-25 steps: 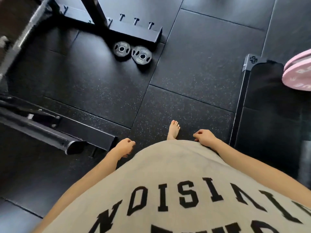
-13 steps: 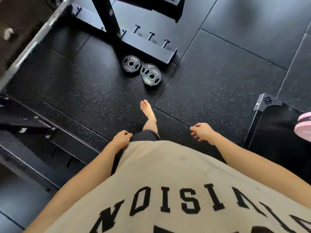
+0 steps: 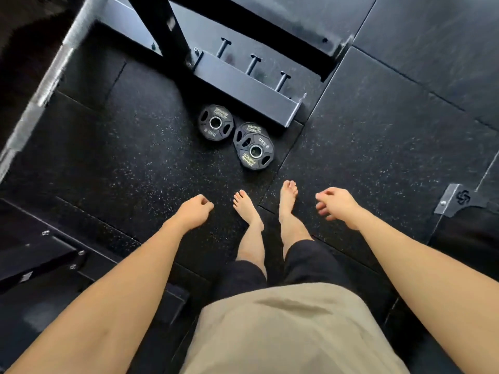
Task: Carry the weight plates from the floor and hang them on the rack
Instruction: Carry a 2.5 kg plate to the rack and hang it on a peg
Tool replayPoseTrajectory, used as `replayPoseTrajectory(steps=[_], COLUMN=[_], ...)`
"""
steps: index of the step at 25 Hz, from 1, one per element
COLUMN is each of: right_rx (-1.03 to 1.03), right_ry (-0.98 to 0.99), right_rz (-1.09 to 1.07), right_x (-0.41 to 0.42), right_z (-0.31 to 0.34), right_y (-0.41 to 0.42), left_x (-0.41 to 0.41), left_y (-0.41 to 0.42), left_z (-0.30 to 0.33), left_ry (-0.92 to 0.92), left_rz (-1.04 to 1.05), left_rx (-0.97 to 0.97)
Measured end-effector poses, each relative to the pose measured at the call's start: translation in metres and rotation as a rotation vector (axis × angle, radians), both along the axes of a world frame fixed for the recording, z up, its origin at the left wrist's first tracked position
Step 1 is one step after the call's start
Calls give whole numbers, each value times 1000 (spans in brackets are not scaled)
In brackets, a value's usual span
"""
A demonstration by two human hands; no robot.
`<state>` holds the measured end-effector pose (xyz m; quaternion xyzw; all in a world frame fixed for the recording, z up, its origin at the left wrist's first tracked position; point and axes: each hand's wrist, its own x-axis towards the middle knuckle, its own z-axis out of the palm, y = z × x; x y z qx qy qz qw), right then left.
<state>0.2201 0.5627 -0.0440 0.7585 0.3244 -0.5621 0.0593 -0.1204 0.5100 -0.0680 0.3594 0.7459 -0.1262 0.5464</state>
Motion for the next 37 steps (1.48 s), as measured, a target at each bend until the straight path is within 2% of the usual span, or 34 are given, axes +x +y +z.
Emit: replayPoseTrajectory(steps=[3,8,12,16,18,21,24,26,29,33,35,37], right_rx=[-42,-107,-138,-184,-201,-226,-257,-250,-193,-145,-108,-55], right_ry=[-5,-58,-81,-31,-16,26,79,109,139,54,76,115], right_rz=[-57,-104,-124,-273,-312,-321,-407,-460,-395,-247,-171,-85], right_x=[-29,-59,-75,-80,-79,-84,-89,-93,-94,-92,-93,-95], right_z=[-80,-240,-382,-493,-539,-588,-610,-617,-615,-580,-541,-493], right_y=[72,129,147,147,146,141,140,140,142,147,150,153], left_x=[-12,-16,-11,-3,13,40,50,55,61,45,33,21], left_y=[80,152,196,247,268,278,273,273,271,242,221,202], left_z=[-74,-220,-352,-462,-505,-543,-562,-568,-563,-534,-499,-453], left_ry=[11,59,97,105,75,48,215,328,317,203,87,10], left_rz=[-23,-1,-78,-180,-205,-302,-530,-600,-599,-370,-136,194], left_rx=[-24,7,59,228,294,292,342,427,479,346,261,233])
